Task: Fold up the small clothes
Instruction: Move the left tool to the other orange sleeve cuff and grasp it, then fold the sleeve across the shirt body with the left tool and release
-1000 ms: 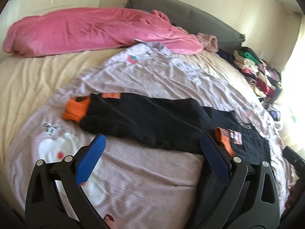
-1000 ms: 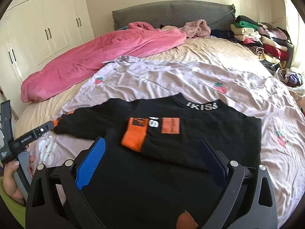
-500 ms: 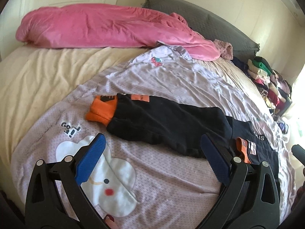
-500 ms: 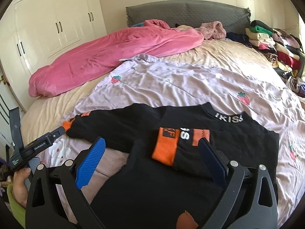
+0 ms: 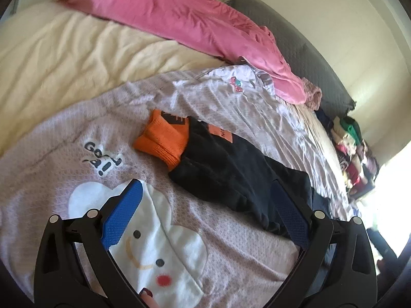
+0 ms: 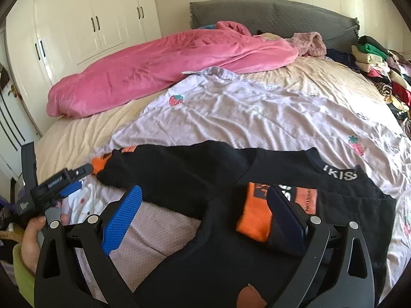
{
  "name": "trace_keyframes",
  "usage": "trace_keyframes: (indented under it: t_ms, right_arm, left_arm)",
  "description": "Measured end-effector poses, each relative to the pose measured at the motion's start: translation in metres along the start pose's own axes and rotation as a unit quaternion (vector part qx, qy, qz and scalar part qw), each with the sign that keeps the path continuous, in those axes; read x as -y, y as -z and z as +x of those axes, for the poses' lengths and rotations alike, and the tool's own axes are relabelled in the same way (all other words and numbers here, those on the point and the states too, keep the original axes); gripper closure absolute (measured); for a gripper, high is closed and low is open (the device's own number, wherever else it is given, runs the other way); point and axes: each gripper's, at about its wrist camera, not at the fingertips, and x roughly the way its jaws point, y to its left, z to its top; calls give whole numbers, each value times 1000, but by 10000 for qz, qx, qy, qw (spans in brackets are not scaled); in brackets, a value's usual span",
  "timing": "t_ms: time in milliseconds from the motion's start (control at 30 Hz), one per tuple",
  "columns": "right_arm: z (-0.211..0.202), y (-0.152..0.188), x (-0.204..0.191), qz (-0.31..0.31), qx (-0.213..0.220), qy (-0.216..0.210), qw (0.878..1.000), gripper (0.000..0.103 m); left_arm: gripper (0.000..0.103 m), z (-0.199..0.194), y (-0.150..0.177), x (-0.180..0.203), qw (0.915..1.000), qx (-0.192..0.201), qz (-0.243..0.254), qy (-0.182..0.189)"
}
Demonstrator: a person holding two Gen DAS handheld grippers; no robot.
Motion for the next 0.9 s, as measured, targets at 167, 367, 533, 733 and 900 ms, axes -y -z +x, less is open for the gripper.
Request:
trace_keyframes:
  t_ms: [167, 367, 533, 733, 900]
  right_arm:
    - [9, 6, -1, -26, -97, -46, 9999, 6]
    - [11, 11, 8, -13, -105, -4, 9999, 6]
    - [11, 12, 20, 83, -96, 54, 9999, 6]
    - [23, 17, 37, 281, -154, 162, 9994, 6]
    - [28, 28, 51, 559, -167, 175, 9981, 6]
  left_arm:
    - [23, 18, -2, -11, 9988, -186, -427, 138]
    - [23, 40, -12, -16, 9966, -197, -797, 42]
    - [54, 54, -27, -10, 9958, -79, -890, -212]
    - [94, 54, -31, -5, 9962, 262, -820, -94]
    - [95, 35, -30, 17, 9974, 484, -462, 271]
